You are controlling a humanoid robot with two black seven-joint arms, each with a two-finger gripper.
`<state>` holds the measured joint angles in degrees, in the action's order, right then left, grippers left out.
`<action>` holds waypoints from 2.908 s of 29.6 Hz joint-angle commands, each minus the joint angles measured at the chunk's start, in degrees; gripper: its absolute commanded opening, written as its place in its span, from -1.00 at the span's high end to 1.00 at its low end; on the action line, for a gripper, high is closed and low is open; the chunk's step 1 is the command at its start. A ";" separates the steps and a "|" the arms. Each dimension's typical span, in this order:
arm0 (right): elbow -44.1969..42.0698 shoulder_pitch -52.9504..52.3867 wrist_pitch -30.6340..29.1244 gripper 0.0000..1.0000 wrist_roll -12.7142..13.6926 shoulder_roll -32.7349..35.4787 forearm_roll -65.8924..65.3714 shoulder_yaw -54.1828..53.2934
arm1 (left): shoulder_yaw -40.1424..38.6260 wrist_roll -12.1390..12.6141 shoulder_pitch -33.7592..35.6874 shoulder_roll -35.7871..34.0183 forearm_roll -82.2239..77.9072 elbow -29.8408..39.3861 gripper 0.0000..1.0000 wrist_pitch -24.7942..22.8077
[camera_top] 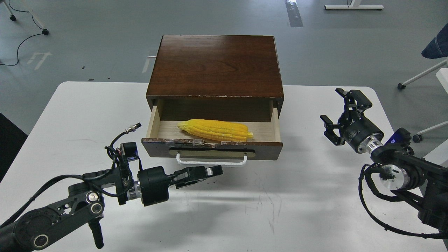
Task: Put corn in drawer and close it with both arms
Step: 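Swing the left gripper down in front of the drawer handle, then push the drawer front with the left gripper toward the cabinet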
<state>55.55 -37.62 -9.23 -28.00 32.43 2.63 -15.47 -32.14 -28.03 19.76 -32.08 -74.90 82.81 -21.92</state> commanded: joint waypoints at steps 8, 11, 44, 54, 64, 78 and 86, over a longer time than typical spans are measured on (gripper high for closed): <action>0.00 0.62 0.00 -0.98 0.00 -0.17 0.00 0.00 | -0.82 0.03 0.28 0.17 0.11 -1.16 1.00 0.03; 0.00 0.71 0.00 -0.98 0.00 -0.26 0.00 0.00 | -0.91 0.03 0.54 0.26 0.11 -1.69 1.00 0.03; 0.09 1.58 0.00 -0.98 0.00 -0.26 0.00 0.00 | -1.26 0.03 5.11 0.97 1.95 -6.88 1.00 -1.55; 0.09 1.67 0.00 -0.98 0.00 -0.35 0.00 0.00 | -1.17 0.03 6.60 1.05 1.95 -9.51 1.00 -1.99; 0.09 2.02 0.00 -0.98 0.00 -0.43 0.00 0.00 | -1.26 0.03 7.48 1.76 2.65 -11.36 1.00 -2.43; 0.18 2.46 0.00 -0.98 0.00 -0.43 0.00 0.00 | -1.17 0.03 9.07 2.11 3.18 -13.12 1.00 -3.13; 0.18 2.46 0.00 -0.98 0.00 -0.43 0.00 0.00 | -1.17 0.03 10.03 2.72 3.27 -14.35 1.00 -3.48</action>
<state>55.72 -35.16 -9.23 -28.00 31.99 2.64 -15.47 -33.31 -27.99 29.21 -29.59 -71.72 69.01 -25.10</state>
